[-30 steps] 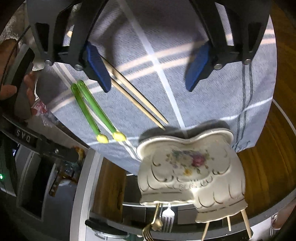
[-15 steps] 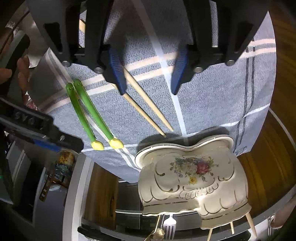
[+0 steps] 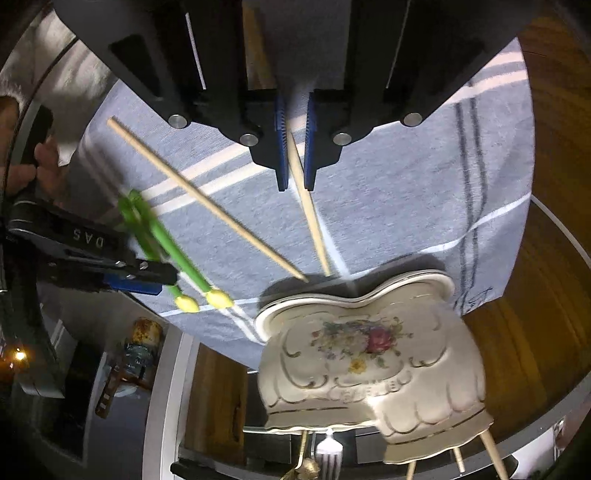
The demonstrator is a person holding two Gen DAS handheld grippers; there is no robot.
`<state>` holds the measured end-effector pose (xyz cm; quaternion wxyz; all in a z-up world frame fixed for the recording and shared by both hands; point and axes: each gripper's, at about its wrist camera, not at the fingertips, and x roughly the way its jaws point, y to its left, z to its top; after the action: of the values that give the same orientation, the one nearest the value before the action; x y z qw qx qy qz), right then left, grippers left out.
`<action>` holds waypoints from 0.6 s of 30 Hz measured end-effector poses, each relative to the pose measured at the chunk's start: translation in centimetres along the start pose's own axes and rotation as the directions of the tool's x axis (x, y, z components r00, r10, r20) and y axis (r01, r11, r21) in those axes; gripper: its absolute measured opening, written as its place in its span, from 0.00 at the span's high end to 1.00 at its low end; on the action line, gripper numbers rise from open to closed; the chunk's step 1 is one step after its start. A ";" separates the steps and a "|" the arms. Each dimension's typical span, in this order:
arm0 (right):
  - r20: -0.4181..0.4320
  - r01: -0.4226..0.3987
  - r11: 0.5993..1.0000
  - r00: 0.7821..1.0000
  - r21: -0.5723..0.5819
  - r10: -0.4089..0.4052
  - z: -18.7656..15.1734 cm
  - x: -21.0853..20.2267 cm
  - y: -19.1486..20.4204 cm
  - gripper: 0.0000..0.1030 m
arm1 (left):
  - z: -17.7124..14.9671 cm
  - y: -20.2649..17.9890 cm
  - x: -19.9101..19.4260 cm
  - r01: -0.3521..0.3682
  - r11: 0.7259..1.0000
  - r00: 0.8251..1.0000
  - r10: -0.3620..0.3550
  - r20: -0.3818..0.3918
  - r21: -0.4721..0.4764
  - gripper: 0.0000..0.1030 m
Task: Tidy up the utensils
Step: 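Grasp a wooden chopstick with the left tool while the right tool grasps a green-handled spoon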
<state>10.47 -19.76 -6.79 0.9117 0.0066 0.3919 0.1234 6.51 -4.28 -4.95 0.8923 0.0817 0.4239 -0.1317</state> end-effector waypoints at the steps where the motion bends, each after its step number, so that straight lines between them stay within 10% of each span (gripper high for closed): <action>1: -0.005 0.003 1.000 1.000 -0.006 -0.004 0.0 -0.1 0.0 0.83 | -0.1 0.4 -0.1 -0.009 1.000 1.000 0.009 -0.003 0.000 0.92; 18: -0.010 0.044 0.998 0.999 -0.046 -0.045 0.7 0.6 0.2 0.89 | -0.2 1.5 0.1 -0.007 1.000 1.000 0.006 0.016 0.027 0.91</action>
<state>11.36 -19.32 -6.73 0.9120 -0.0235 0.3940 0.1120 6.93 -2.78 -5.09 0.8950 0.0940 0.4146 -0.1351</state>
